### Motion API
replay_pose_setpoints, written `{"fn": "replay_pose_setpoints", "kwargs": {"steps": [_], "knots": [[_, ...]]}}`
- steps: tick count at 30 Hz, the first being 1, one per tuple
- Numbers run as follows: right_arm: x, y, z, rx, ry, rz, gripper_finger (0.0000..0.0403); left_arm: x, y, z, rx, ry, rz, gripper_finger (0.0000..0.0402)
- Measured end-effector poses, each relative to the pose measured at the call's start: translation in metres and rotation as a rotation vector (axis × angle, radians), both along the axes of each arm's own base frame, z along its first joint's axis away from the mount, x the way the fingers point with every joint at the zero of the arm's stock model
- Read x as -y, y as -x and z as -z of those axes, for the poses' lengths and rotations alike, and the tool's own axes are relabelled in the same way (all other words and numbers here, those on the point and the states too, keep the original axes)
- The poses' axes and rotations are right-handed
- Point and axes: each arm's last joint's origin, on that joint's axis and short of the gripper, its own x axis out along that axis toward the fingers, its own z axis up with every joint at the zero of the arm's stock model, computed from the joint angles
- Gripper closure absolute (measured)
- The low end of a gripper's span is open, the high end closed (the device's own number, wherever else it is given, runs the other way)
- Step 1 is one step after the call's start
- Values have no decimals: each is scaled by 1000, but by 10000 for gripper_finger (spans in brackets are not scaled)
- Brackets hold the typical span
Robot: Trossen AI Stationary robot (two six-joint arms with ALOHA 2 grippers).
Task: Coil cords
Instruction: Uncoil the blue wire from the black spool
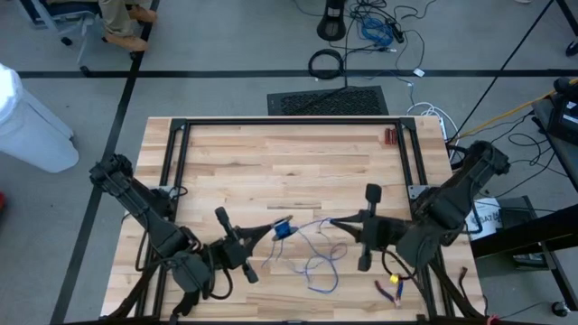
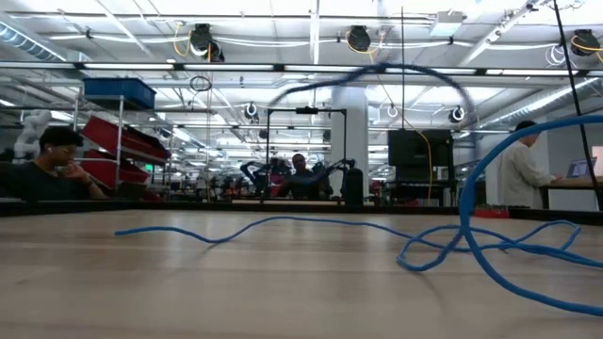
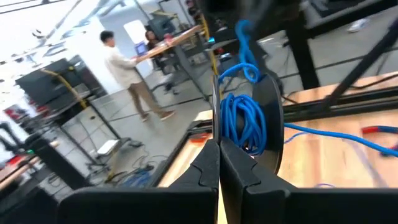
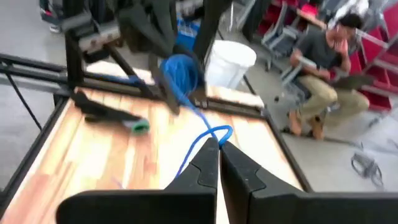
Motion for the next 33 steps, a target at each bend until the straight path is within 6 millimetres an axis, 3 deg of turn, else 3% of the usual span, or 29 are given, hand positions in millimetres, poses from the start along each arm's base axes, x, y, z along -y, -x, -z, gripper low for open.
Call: {"fn": "replay_pose_setpoints", "kwargs": {"steps": [6, 16, 24, 28, 33], "knots": [[7, -6, 25, -132, 15, 114, 403, 1, 0, -1, 9, 13, 20, 401], [16, -35, 61, -323, 5, 179, 403, 10, 7, -28, 73, 82, 90, 401], [8, -69, 92, -425, 6, 105, 403, -10, -2, -30, 109, 81, -160, 401], [0, -82, 108, -435, 55, 89, 403, -16, -6, -29, 105, 72, -195, 401], [0, -86, 112, -414, 100, 125, 400, -17, -7, -27, 95, 64, -201, 401]]}}
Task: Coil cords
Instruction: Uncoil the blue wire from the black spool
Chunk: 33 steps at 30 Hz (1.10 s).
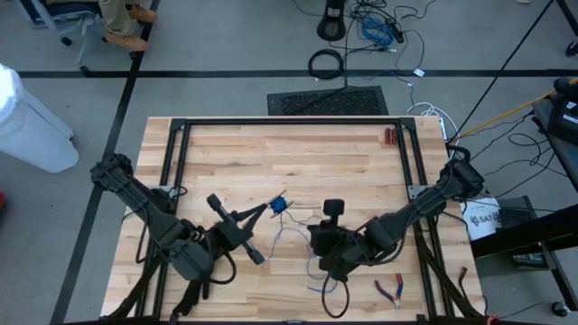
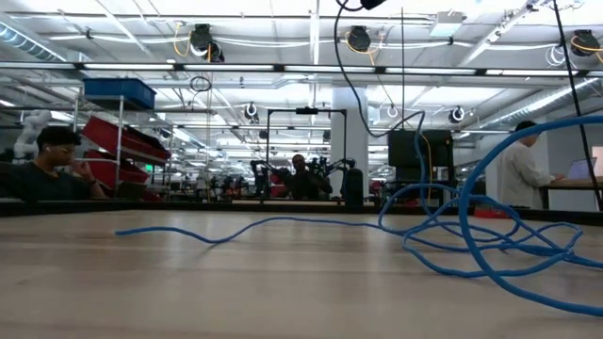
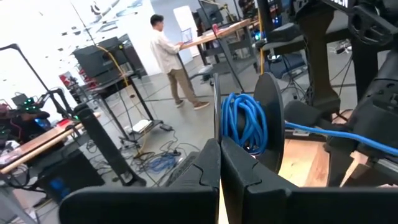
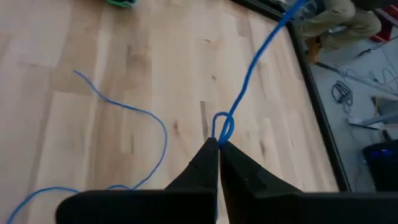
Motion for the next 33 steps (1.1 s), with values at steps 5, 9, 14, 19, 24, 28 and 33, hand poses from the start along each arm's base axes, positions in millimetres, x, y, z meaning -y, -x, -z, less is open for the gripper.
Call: {"fn": "replay_pose_setpoints", "kwargs": {"steps": [5, 9, 14, 19, 24, 28, 33], "knots": [[-6, -6, -7, 54, -70, -73, 369, -1, 1, 5, -14, 1, -2, 401], [-13, -12, -12, 81, -146, -205, 340, -2, 0, 7, -13, 11, -9, 401], [-15, -17, -17, 137, -137, -243, 317, -2, 0, 8, -4, 24, -9, 401], [-16, -23, -21, 204, -160, -242, 305, -2, 0, 8, -4, 24, -8, 401], [-14, -28, -22, 243, -155, -215, 298, -1, 0, 8, -6, 28, 9, 401], [-13, -26, -23, 283, -68, -115, 291, -1, 0, 8, -6, 30, 14, 401], [-18, -22, -28, 330, -8, -70, 282, -1, 0, 8, -6, 30, 15, 401]]}}
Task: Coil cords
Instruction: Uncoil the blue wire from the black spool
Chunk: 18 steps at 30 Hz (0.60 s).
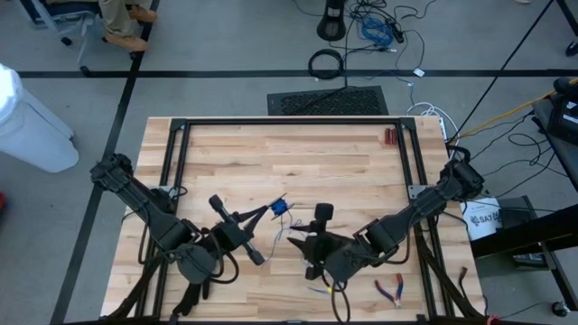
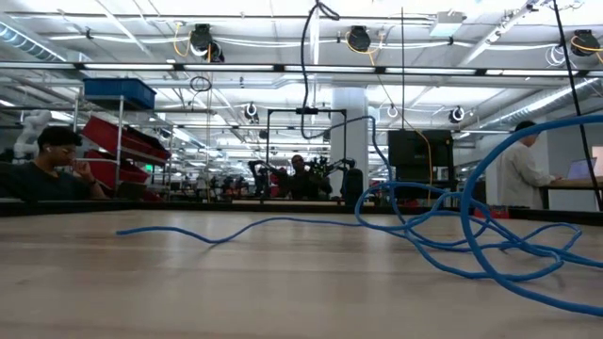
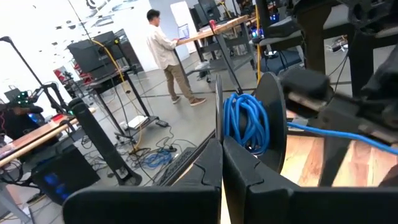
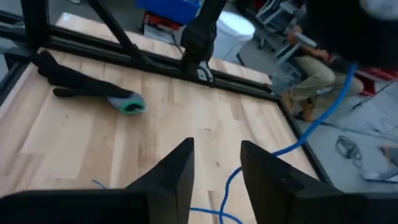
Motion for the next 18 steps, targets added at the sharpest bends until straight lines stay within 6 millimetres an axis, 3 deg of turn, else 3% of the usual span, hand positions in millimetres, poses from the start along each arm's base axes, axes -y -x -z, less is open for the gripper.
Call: {"fn": "replay_pose_setpoints", "kwargs": {"steps": [18], "knots": [[0, 4, 5, -50, 19, 8, 252, 1, 0, 1, 7, 21, 28, 401]]}}
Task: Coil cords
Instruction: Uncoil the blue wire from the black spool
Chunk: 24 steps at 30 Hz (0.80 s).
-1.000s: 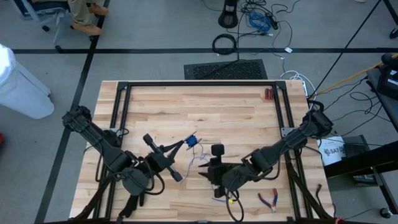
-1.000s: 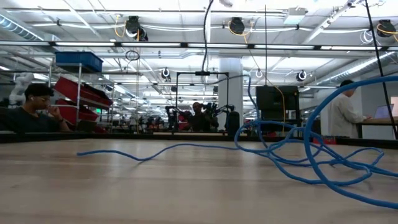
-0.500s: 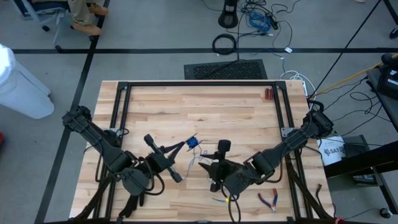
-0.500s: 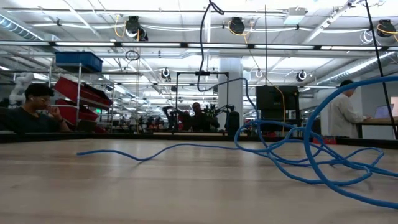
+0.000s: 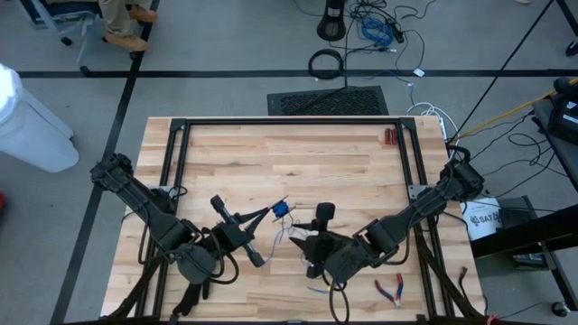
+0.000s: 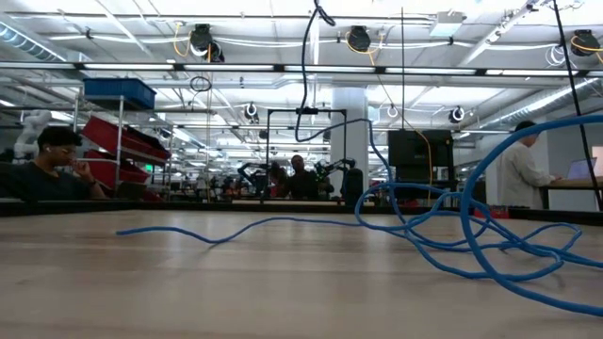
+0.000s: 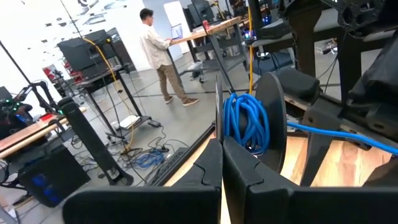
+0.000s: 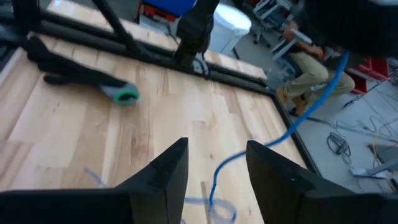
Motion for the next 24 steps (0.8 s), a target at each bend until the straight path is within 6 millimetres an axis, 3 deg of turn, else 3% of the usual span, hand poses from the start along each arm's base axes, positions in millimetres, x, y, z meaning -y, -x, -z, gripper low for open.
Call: {"fn": "replay_pose_setpoints", "kwargs": {"steps": [24], "knots": [[5, -2, 0, 15, -37, 37, 252, 0, 0, 0, -2, 1, 10, 401]]}}
